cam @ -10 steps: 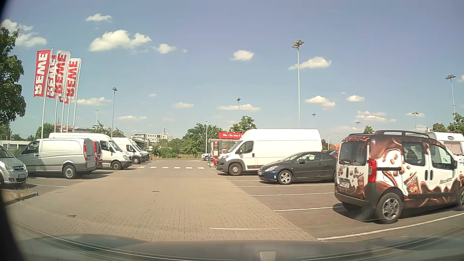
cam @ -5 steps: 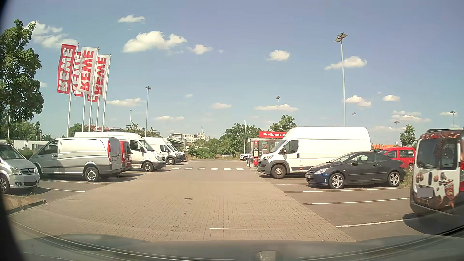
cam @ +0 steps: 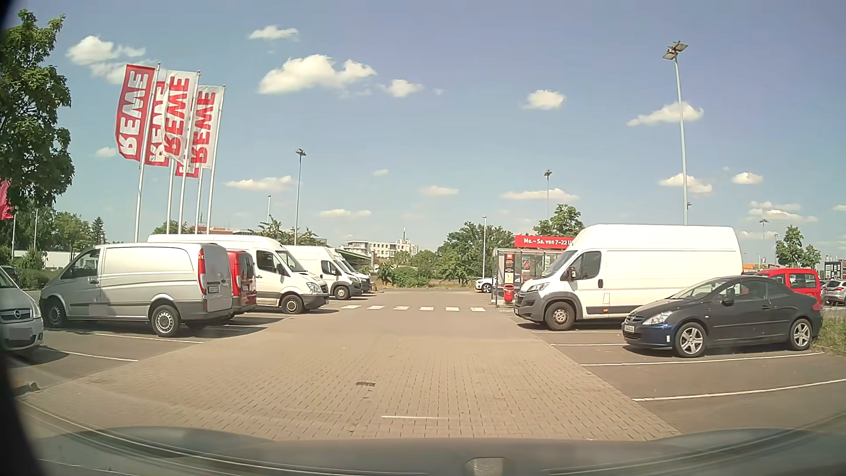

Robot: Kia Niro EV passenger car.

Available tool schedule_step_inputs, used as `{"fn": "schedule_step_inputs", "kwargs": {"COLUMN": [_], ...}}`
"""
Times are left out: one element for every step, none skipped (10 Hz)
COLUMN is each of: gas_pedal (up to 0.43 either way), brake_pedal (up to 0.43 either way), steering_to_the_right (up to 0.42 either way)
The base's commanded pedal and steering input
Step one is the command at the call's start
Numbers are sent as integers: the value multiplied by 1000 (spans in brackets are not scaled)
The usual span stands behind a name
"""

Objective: Follow the waypoints while adhering to traffic rules and regulations

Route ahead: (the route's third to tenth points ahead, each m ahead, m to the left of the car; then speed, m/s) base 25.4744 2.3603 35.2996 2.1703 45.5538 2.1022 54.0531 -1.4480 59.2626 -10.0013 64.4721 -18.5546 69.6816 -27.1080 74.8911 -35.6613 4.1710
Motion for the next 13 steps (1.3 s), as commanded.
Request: {"fn": "schedule_step_inputs", "kwargs": {"gas_pedal": [130,130,118,98,87,87,87,79,79,79,79,67,67], "brake_pedal": [30,30,30,30,30,30,30,30,30,30,30,30,30], "steering_to_the_right": [-59,-49,-38,-30,-21,-13,-4,2,5,6,7,9,10]}}
